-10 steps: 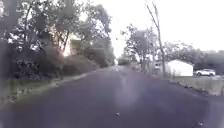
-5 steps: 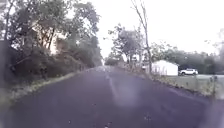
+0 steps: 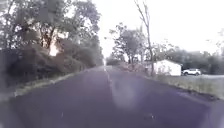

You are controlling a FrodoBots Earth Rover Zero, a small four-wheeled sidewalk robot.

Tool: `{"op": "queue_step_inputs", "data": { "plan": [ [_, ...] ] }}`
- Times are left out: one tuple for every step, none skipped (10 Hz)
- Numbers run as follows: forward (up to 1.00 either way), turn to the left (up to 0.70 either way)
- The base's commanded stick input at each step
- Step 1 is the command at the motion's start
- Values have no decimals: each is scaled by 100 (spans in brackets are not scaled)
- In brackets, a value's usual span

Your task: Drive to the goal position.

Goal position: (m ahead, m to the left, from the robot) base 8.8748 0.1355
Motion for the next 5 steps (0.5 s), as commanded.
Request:
{"op": "queue_step_inputs", "data": {
  "plan": [
    [100,0],
    [100,0],
    [100,0],
    [100,0],
    [100,0]
  ]
}}
